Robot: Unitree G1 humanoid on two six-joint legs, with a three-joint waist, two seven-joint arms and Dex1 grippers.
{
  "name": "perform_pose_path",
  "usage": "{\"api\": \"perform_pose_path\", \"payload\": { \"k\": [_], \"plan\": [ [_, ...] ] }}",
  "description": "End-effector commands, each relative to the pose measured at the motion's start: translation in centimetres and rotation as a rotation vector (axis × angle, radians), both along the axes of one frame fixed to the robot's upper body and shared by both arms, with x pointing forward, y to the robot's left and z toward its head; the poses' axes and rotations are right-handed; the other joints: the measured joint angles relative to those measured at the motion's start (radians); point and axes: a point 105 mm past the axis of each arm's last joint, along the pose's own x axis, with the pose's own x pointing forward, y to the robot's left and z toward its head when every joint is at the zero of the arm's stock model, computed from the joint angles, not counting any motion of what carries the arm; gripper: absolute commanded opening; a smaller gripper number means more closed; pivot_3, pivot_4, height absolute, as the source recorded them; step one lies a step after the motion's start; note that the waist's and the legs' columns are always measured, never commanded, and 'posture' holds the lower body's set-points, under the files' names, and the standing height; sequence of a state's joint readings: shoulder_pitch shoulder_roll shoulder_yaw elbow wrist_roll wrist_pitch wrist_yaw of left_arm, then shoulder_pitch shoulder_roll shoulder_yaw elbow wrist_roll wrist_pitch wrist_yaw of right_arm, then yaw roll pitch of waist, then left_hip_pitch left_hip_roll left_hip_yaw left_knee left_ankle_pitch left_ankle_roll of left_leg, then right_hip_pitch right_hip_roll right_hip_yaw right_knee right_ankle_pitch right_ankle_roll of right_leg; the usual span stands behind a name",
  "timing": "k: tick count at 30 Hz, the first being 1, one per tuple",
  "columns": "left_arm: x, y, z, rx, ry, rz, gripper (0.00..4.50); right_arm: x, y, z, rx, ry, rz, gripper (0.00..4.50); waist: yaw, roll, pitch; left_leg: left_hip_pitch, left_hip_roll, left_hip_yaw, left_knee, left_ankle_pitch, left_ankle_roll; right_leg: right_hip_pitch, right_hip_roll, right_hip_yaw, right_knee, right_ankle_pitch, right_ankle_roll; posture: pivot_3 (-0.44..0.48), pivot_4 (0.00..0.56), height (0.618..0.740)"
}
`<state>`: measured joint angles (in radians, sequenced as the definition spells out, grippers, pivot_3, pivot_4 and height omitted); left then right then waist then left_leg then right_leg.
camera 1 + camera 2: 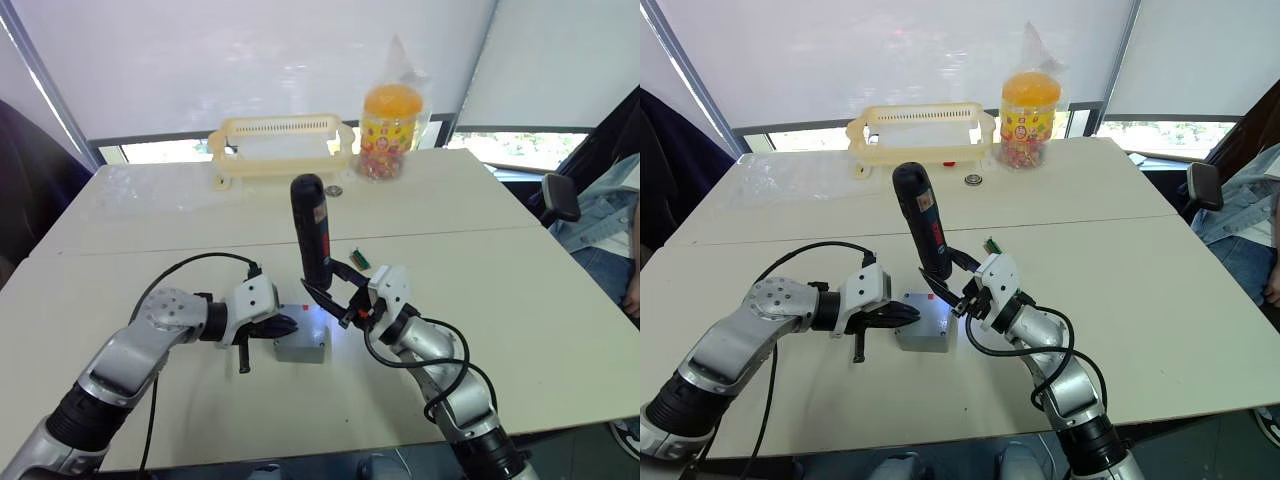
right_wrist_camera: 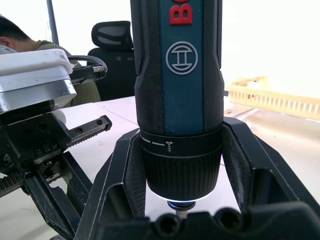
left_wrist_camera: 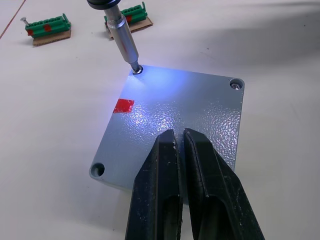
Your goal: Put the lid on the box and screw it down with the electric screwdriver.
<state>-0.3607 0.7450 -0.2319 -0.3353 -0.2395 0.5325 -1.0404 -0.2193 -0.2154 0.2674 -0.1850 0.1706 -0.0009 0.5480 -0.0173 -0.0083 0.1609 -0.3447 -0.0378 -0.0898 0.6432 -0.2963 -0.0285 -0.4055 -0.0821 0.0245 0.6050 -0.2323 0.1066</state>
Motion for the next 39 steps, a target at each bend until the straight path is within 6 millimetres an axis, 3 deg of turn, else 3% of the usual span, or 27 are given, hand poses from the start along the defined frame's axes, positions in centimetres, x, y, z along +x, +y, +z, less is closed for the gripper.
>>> {"api": "perform_pose_path", "payload": {
  "k": [1,10,26,29,31,34,37,39],
  "plan": [
    [-0.3,0.5,-1.3,0.036,0.05,0.019,0.26,0.5,-1.6,-6.5,-0.14,0.224,-0.064,1.74,0.0,0.0,0.0,0.0,0.0,0.0,-0.001,0.0,0.0,0.0,0.0,0.0,-0.002,0.0,0.0,0.0,0.15,0.74],
    [-0.2,0.6,-1.3,0.036,0.051,0.022,0.26,0.6,-1.7,-6.6,-0.142,0.225,-0.074,1.74,0.005,-0.004,-0.004,0.003,0.0,0.001,-0.014,0.0,0.001,0.001,0.0,-0.003,-0.009,0.0,0.0,0.0,0.15,0.74],
    [-0.2,0.5,-1.4,0.037,0.051,0.015,0.26,0.8,-2.0,-5.8,-0.117,0.195,-0.095,1.74,0.005,-0.004,-0.004,0.004,0.0,0.001,-0.014,0.0,0.001,0.002,0.0,-0.002,-0.011,0.0,0.0,0.0,0.15,0.74],
    [-0.2,0.4,-1.4,0.038,0.051,0.012,0.26,0.8,-1.8,-2.5,-0.008,0.111,-0.081,1.74,0.005,-0.004,-0.003,0.004,0.0,0.001,-0.014,0.0,0.001,0.002,0.0,-0.002,-0.01,0.0,0.0,0.0,0.15,0.74],
    [-0.3,0.3,-1.6,0.047,0.049,0.0,0.26,0.4,-2.1,3.0,0.142,-0.001,-0.082,1.74,0.006,-0.002,0.001,0.002,0.0,0.001,-0.013,0.0,0.001,0.001,0.0,-0.003,-0.01,0.0,0.0,0.0,0.15,0.74],
    [-0.2,0.3,-1.9,0.055,0.049,-0.011,0.26,-0.8,-2.3,8.7,0.283,-0.071,-0.061,1.74,0.007,0.001,0.004,-0.014,-0.001,0.0,-0.01,0.002,-0.002,-0.011,0.001,-0.003,-0.007,0.004,-0.004,0.0,0.15,0.74],
    [-0.1,0.2,-2.0,0.057,0.046,-0.019,0.26,-2.3,-2.1,12.0,0.332,-0.089,-0.018,1.74,0.007,0.002,0.004,-0.029,-0.002,0.001,-0.01,0.006,-0.006,-0.026,0.001,-0.003,-0.005,0.008,-0.001,0.0,0.15,0.74],
    [-0.1,0.2,-2.0,0.055,0.047,-0.024,0.26,-2.8,-2.1,13.5,0.368,-0.073,0.006,1.74,0.006,0.003,0.005,-0.029,-0.002,0.001,-0.011,0.006,-0.007,-0.028,0.001,-0.004,-0.005,0.009,-0.001,0.0,0.15,0.74]
  ]
}}
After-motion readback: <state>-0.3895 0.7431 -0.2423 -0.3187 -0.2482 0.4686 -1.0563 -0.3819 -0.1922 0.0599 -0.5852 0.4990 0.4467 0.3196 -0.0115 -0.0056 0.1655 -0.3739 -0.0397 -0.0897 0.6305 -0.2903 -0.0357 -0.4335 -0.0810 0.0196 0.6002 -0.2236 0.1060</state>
